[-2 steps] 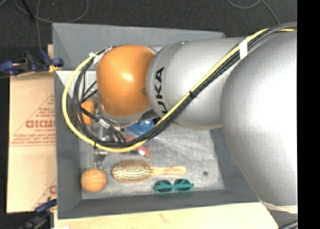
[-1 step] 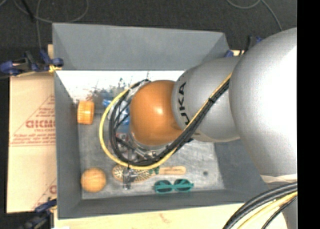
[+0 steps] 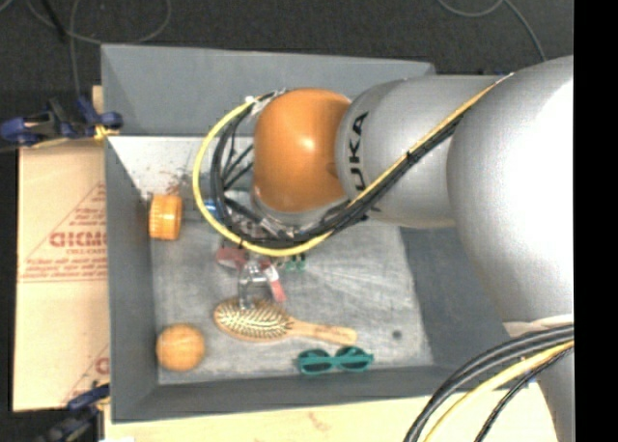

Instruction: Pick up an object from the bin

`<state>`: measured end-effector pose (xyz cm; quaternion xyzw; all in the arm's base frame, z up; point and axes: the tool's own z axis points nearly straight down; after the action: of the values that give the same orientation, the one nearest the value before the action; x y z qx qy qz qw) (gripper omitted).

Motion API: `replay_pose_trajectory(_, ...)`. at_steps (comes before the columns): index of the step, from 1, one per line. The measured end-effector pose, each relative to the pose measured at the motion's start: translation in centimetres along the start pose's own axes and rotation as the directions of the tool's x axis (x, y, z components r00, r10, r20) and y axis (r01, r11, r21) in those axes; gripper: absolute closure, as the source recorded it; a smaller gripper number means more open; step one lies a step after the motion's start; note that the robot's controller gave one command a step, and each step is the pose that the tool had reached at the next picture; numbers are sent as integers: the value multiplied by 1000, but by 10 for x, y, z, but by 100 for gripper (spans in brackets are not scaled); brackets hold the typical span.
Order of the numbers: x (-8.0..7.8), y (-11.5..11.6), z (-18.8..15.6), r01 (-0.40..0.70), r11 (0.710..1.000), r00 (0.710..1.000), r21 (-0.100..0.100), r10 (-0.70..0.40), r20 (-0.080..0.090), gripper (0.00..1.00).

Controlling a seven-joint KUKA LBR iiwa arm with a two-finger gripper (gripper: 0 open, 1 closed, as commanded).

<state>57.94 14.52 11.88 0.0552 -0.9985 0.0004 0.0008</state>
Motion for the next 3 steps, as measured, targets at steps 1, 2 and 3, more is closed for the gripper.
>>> replay_pose_trajectory(1, 21, -25, 9, -35, 999, 999, -3, 35, 9, 0)
replay_pose_trajectory(2, -5, -53, 34, -126, 992, 992, -5, 126, 0, 0)
replay_pose_trajectory(3, -31, -66, 43, -267, 964, 963, -4, 267, -25, 100)
